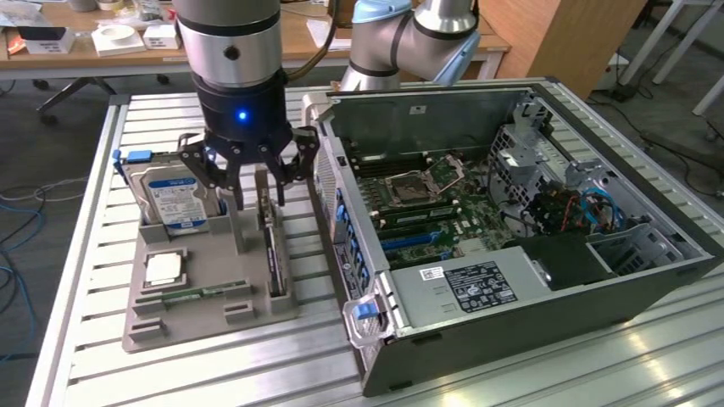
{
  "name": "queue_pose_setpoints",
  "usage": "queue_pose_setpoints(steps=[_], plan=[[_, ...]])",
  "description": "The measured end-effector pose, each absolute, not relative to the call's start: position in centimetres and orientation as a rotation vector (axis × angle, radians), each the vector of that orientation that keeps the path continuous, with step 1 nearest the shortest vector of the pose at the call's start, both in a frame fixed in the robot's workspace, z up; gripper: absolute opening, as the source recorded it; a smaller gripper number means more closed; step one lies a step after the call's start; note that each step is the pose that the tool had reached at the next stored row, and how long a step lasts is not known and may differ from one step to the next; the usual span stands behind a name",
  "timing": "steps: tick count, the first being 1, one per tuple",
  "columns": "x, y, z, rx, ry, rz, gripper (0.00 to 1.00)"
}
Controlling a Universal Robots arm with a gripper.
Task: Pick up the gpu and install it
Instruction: 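Pick up the gpu and move the gpu toward the slot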
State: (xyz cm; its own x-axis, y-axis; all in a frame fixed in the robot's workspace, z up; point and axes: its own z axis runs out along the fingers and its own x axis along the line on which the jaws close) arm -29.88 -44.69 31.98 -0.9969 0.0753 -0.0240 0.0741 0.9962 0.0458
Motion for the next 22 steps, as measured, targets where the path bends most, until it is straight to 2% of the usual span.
queue_pose_setpoints(steps=[22], plan=[[-29.9,-44.7,30.6,0.117,3.113,0.070,0.53]])
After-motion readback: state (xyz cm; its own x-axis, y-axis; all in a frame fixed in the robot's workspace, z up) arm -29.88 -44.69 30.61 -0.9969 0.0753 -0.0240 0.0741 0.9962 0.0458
